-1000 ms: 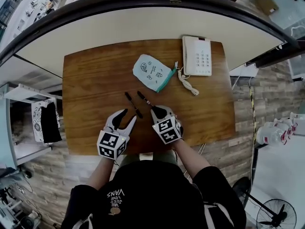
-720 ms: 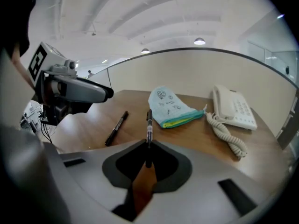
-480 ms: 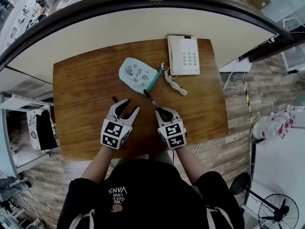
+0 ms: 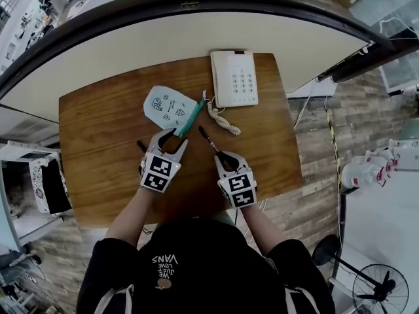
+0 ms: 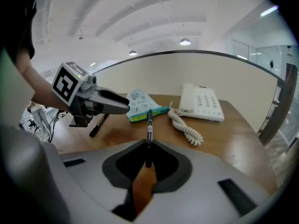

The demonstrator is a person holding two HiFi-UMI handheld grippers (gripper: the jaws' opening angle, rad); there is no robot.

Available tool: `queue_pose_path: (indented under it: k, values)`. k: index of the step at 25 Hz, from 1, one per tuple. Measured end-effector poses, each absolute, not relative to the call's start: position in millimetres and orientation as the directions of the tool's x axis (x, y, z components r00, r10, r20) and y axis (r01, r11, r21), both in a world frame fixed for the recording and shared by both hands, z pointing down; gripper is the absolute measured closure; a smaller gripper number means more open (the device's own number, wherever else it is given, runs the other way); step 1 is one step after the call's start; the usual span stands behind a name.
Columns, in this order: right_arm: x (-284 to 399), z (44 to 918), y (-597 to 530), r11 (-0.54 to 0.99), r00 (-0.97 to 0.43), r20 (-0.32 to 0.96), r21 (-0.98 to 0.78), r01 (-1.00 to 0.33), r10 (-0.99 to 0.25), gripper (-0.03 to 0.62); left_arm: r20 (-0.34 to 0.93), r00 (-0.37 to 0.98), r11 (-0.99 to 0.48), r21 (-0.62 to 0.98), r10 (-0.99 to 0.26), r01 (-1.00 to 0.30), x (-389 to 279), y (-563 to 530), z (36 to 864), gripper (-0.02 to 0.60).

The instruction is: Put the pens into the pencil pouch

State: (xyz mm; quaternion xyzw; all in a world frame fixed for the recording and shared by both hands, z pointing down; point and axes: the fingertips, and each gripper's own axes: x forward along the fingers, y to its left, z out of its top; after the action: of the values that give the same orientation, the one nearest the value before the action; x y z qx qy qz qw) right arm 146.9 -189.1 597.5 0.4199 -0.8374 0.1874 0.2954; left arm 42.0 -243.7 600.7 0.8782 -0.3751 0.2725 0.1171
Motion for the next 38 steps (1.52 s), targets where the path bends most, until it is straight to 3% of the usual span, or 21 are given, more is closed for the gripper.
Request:
queue_pose_path:
  k: [15, 18, 24, 38]
  values:
    - [163, 602, -205, 0.619, -0.494, 0.664, -0.061, -0.783, -0.560, 0.549, 0.673, 0.462, -0.708, -0.131, -0.578, -0.694, 61, -275, 648, 0.432]
    - [164, 602, -205, 0.621, -0.496, 0.665, -0.061, -0.781, -0.558, 0.549, 0.669, 0.453, -0.692, -0.128, -0.589, -0.710, 57, -278, 646, 0.508]
    - [157, 601, -198, 0.620, -0.502, 0.667, -0.077, -0.781, -0.551, 0.549, 0.631, 0.484, -0.669, -0.077, -0.607, -0.739, 50, -278, 629, 0.548]
    - [114, 585, -168, 0.612, -0.516, 0.654, -0.101, -0.785, -0.554, 0.549, 0.518, 0.613, -0.731, -0.035, -0.596, -0.682, 40, -240, 573, 0.551]
